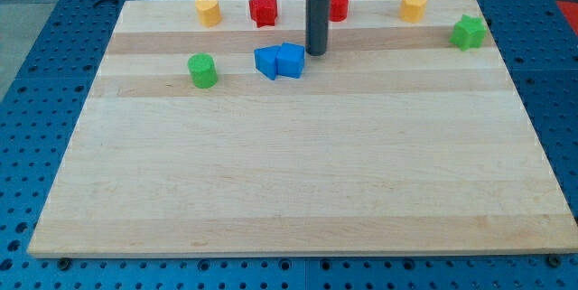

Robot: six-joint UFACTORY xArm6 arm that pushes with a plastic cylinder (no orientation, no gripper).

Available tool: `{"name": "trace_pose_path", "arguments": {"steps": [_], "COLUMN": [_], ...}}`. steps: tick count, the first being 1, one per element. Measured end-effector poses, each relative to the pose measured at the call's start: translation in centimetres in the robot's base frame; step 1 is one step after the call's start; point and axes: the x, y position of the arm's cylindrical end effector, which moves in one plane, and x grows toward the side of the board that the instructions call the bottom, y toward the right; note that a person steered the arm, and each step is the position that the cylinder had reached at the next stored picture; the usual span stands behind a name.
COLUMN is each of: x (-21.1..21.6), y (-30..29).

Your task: Push the blue cube down a bit

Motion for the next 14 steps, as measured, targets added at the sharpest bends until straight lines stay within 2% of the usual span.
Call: {"name": "trace_pose_path", "arguments": {"steps": [5, 6, 10, 11, 12, 14], "x": [1.4, -0.1, -0.8, -1.4, -0.6, 2.4], "y": [-1.4, -1.5, -10.0, -8.1, -3.8, -2.8]}}
